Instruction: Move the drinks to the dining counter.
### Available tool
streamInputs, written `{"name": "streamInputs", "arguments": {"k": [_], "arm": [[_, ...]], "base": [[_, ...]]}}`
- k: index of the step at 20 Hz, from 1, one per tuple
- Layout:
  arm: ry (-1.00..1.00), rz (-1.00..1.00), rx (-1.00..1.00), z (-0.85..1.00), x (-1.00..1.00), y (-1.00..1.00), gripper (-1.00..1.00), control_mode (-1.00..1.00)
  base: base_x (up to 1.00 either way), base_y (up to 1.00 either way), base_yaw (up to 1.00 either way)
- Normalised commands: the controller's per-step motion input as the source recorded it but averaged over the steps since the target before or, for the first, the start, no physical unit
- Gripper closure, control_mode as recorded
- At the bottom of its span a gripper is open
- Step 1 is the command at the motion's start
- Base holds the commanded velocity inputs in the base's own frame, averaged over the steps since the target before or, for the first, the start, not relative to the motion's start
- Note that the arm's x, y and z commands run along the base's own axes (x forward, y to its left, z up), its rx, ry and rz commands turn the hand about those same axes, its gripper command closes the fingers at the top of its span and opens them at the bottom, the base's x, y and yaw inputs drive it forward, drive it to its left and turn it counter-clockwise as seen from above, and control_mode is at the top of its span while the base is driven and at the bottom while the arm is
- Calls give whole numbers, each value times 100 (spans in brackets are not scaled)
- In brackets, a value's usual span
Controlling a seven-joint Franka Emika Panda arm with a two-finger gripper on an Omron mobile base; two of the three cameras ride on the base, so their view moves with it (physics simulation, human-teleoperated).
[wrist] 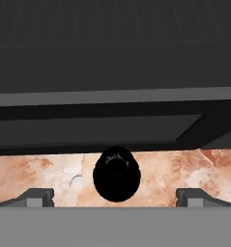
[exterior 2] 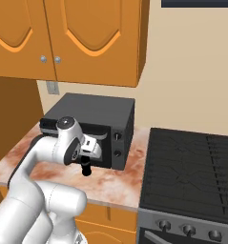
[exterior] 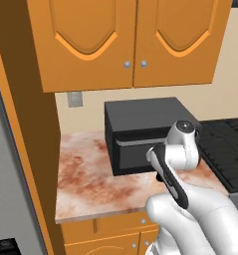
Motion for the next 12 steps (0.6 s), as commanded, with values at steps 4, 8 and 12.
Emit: {"name": "streamInputs", "arguments": {"k": [4,8,12], "arm": [[0,0,0,-27,1,0,-100,-100],[-1,0,0,-26,7,-3,-100,-100],[0,0,0,-28,10,0,-100,-100]], "base": [[0,0,0],[0,0,0],[0,0,0]]}}
